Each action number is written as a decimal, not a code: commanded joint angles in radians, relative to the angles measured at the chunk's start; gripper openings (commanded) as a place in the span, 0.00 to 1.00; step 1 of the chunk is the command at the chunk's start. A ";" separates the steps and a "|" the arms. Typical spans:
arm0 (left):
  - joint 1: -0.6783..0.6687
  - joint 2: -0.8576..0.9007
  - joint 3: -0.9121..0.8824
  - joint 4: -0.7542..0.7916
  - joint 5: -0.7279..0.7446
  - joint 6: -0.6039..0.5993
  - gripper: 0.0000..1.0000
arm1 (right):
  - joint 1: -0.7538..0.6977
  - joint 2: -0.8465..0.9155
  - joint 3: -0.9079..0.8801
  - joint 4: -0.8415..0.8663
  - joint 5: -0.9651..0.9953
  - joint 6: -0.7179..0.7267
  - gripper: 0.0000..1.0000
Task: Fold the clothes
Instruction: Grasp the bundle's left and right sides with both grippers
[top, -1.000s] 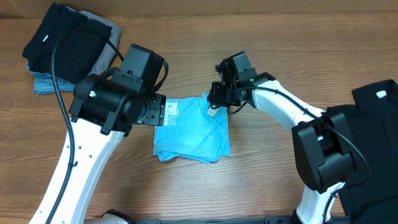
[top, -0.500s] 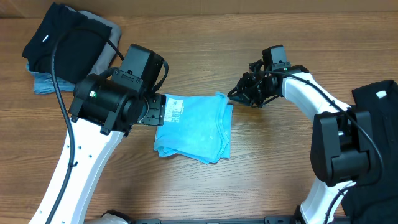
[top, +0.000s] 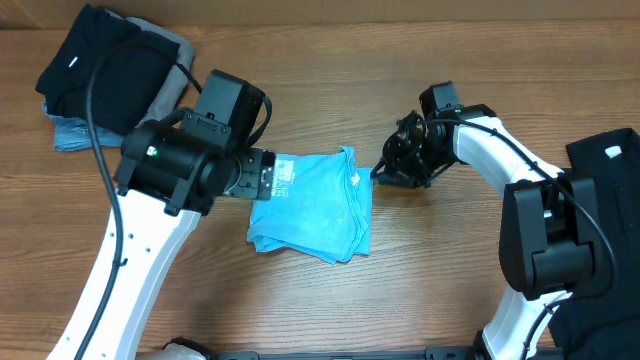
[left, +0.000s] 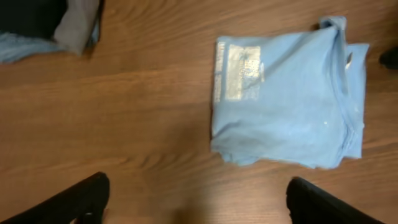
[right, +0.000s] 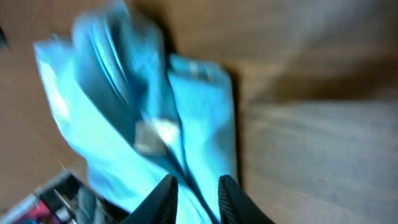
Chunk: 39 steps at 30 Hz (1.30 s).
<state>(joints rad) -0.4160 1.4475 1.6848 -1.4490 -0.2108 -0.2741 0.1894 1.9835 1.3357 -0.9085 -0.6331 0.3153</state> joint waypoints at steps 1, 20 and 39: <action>0.038 0.023 -0.135 0.072 0.105 0.072 0.99 | 0.018 -0.013 0.016 -0.045 -0.079 -0.178 0.27; 0.253 0.487 -0.405 0.427 0.641 0.257 1.00 | 0.079 -0.346 0.011 -0.201 -0.033 -0.207 0.41; 0.294 0.593 -0.489 0.542 0.842 0.398 1.00 | 0.108 -0.345 0.011 -0.173 0.042 -0.186 0.42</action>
<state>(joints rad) -0.1352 1.9877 1.2716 -0.9577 0.5140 0.0620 0.2951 1.6413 1.3407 -1.0966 -0.6094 0.1116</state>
